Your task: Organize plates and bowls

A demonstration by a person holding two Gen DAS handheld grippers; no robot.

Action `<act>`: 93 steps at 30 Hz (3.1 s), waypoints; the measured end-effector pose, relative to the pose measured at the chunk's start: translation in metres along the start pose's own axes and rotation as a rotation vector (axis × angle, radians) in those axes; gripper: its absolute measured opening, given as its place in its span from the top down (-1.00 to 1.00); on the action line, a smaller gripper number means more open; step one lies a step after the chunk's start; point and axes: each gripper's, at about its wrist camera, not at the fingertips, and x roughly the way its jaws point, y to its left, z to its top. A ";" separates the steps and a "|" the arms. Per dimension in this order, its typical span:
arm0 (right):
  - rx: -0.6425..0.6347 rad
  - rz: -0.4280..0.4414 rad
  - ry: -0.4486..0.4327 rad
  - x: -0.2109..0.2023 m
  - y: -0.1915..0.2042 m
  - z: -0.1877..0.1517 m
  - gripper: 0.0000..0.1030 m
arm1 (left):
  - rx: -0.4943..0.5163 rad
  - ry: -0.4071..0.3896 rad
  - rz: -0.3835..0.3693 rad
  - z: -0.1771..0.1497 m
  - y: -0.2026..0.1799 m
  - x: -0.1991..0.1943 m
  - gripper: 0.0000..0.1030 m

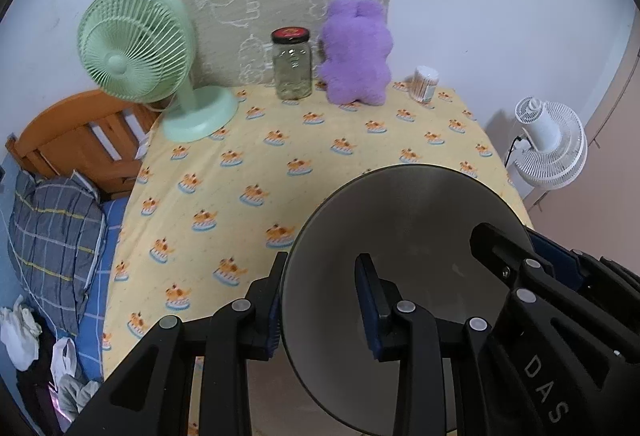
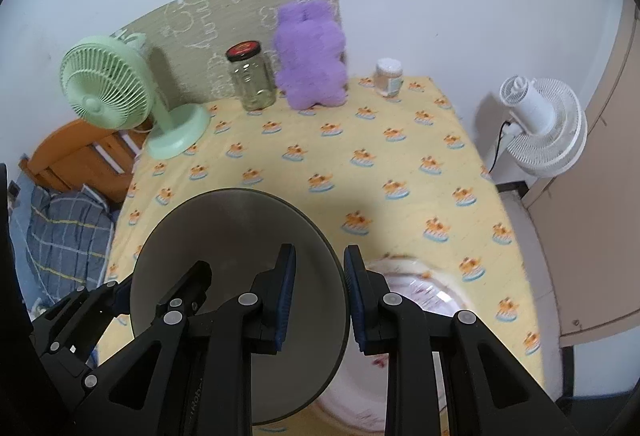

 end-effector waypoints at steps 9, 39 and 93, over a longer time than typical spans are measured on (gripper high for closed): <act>0.011 -0.005 0.023 0.000 0.038 -0.035 0.45 | 0.014 0.022 -0.009 -0.031 0.036 -0.002 0.40; 0.000 -0.054 0.178 0.052 0.059 -0.088 0.45 | 0.012 0.164 -0.042 -0.078 0.061 0.043 0.40; 0.053 0.135 0.178 0.069 0.012 -0.091 -0.53 | -0.070 0.148 -0.039 -0.087 0.056 0.048 -0.62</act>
